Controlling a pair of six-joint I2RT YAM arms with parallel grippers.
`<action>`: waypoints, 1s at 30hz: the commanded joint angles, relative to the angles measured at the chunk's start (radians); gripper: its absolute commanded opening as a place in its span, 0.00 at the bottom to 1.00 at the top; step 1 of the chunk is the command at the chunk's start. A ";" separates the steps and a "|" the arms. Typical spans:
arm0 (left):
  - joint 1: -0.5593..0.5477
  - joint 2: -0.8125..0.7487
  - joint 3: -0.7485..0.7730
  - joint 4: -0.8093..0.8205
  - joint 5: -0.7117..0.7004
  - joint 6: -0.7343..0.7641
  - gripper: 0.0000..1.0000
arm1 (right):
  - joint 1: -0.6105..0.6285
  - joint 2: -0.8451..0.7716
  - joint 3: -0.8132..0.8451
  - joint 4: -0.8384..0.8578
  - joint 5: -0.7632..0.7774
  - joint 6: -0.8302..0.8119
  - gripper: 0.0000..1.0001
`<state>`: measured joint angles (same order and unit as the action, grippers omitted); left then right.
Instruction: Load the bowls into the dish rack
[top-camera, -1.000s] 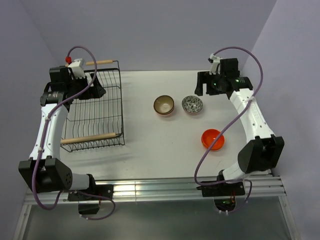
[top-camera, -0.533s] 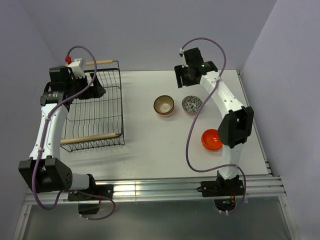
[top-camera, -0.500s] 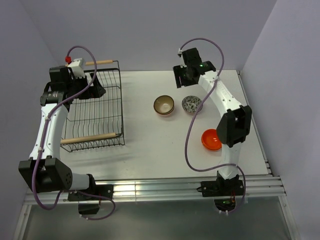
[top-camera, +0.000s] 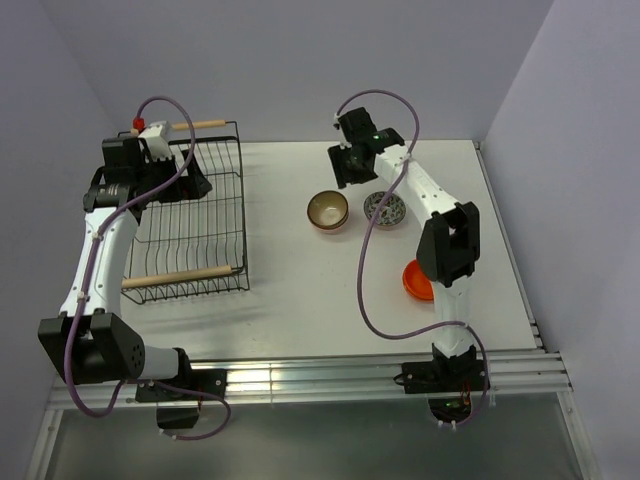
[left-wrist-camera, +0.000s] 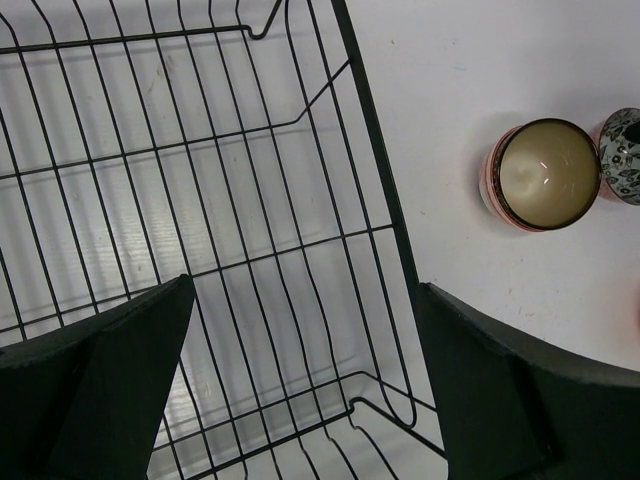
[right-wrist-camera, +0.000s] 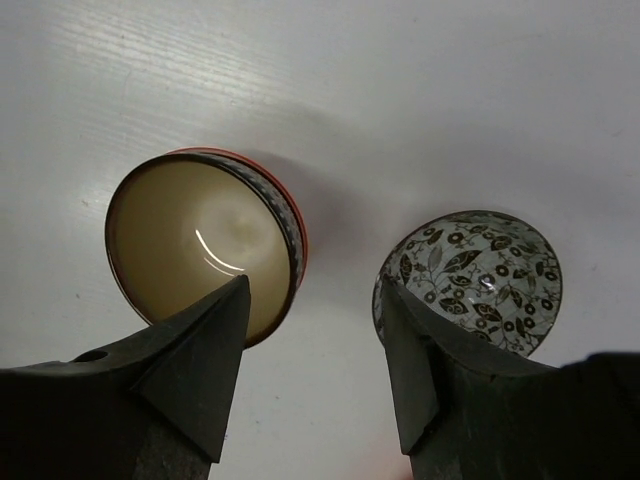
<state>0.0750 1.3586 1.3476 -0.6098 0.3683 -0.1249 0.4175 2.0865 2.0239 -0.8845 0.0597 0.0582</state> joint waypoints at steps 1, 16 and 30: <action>0.003 0.002 -0.002 0.031 0.001 -0.001 1.00 | 0.017 0.026 0.038 -0.001 -0.003 0.003 0.62; 0.002 0.023 0.005 0.028 0.032 -0.002 1.00 | 0.037 0.070 -0.031 0.016 -0.023 -0.043 0.54; 0.002 0.028 -0.005 0.031 0.038 -0.002 0.99 | 0.037 0.098 -0.076 0.051 0.008 -0.047 0.49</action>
<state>0.0750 1.3876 1.3457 -0.6086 0.3813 -0.1249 0.4473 2.1696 1.9556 -0.8677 0.0425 0.0196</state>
